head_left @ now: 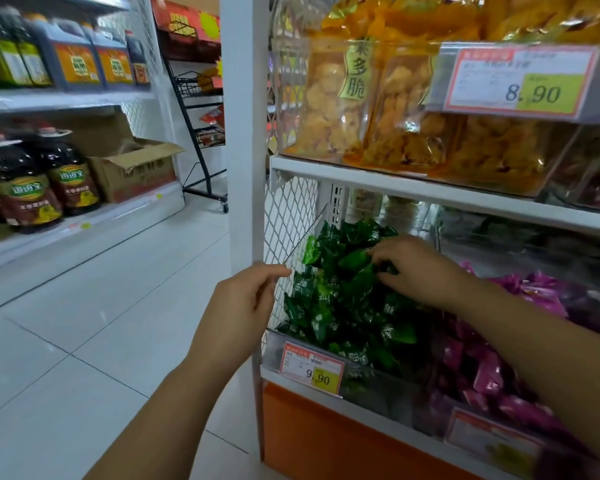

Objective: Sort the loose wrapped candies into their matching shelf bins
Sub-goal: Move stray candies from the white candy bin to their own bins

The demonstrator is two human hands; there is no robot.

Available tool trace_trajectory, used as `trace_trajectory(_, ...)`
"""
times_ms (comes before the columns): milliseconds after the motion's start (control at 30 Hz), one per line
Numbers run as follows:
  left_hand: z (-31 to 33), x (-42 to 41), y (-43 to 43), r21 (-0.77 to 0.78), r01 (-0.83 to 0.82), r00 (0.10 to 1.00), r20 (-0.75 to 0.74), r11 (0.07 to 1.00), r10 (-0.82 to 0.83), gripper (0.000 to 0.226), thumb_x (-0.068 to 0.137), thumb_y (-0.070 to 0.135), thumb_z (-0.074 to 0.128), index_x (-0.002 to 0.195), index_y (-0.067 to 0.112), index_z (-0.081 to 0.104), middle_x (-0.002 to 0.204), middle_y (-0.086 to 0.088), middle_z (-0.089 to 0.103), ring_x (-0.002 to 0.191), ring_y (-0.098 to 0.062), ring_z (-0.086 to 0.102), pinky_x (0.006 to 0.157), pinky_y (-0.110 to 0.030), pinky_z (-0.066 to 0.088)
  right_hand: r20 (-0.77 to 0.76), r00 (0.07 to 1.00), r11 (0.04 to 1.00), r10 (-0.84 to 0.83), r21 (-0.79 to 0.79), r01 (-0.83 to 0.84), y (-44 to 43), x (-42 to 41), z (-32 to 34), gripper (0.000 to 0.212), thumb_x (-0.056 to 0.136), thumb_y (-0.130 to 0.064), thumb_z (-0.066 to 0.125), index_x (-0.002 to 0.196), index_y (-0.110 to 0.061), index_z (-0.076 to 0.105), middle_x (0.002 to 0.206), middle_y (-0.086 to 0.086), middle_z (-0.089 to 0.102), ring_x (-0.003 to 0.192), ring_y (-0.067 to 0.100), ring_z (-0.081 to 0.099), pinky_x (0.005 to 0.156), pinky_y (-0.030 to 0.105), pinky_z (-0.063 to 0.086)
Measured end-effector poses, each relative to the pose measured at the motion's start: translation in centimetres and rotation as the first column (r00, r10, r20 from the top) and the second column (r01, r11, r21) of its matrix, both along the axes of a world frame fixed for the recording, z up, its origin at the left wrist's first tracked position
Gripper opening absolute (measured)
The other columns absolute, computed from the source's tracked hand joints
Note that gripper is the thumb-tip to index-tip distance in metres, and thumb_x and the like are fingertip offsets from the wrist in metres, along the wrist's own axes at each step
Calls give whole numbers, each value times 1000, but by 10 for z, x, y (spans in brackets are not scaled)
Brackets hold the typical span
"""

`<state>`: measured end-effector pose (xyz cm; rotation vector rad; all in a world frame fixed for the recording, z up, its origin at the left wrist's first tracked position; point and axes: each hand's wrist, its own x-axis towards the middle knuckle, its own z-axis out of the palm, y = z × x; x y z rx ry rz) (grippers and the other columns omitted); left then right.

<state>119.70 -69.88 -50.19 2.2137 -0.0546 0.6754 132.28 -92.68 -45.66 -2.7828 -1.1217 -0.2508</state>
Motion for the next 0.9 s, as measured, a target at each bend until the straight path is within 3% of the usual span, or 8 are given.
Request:
trace_trajectory(133, 1, 0, 0, 0, -9, 1000, -14, 1000, 9, 29, 94, 6, 53, 109, 26, 67, 95, 4, 70, 83, -7, 59, 74, -9, 44, 71, 980, 963, -185, 210, 167, -6, 6, 5, 13, 87, -8, 61, 95, -4, 70, 99, 12, 66, 89, 25, 59, 70, 23, 35)
trace_trajectory(200, 1, 0, 0, -2, -7, 1000, -14, 1000, 7, 29, 94, 7, 53, 109, 27, 67, 92, 4, 70, 82, -8, 59, 72, -12, 44, 40, 976, 958, -214, 204, 202, -8, 7, 7, 15, 88, -14, 63, 99, -7, 69, 101, 11, 66, 85, 20, 57, 68, 22, 33)
trace_trajectory(367, 1, 0, 0, -5, -2, 1000, -11, 1000, 2, 28, 94, 7, 53, 109, 26, 68, 86, 4, 69, 77, -8, 59, 70, -15, 45, -145, 965, 976, -219, -24, 218, -14, 1, 1, 19, 88, -25, 65, 106, -20, 68, 111, -2, 65, 89, 9, 54, 67, 18, 37)
trace_trajectory(500, 2, -1, 1, -2, 6, 1000, -13, 1000, -6, 29, 95, 7, 52, 110, 26, 67, 88, 6, 68, 78, -6, 59, 69, -12, 45, -168, 963, 975, -213, 27, 220, -8, -12, 16, 17, 84, -16, 63, 96, -29, 63, 120, -4, 59, 108, 15, 55, 87, 27, 43)
trace_trajectory(567, 2, -1, 0, -4, 2, 1000, -11, 1000, -2, 28, 95, 8, 52, 109, 26, 67, 87, 9, 67, 79, -5, 59, 67, -9, 44, -67, 985, 974, -158, 151, 166, 6, -21, 24, 17, 84, -14, 61, 90, -30, 61, 118, -4, 60, 103, 14, 57, 85, 26, 44)
trace_trajectory(633, 3, -1, -1, -4, 0, 1000, -5, 1000, 0, 28, 95, 7, 52, 109, 25, 67, 85, 14, 64, 79, -2, 58, 65, -6, 42, -67, 997, 979, -47, 197, 60, 29, -28, 26, 20, 89, -14, 58, 102, -26, 66, 116, -6, 62, 91, 6, 56, 80, 21, 41)
trace_trajectory(767, 4, -1, -2, 9, -2, 1000, 0, 1000, 2, 28, 95, 7, 51, 109, 26, 67, 83, 19, 62, 77, 10, 56, 64, -1, 38, -273, 960, 998, 56, -9, -61, 68, -17, 2, 33, 94, -15, 54, 127, -20, 59, 126, 0, 60, 107, 13, 57, 93, 26, 45)
trace_trajectory(900, 1, 0, 3, 35, 15, 1000, -8, 999, -15, 29, 95, 10, 51, 110, 29, 67, 99, 19, 63, 89, 15, 55, 73, 2, 37, -218, 971, 986, -102, -148, 70, 62, 4, -6, 46, 93, -27, 58, 138, -20, 47, 137, 3, 53, 121, 21, 51, 103, 34, 41)
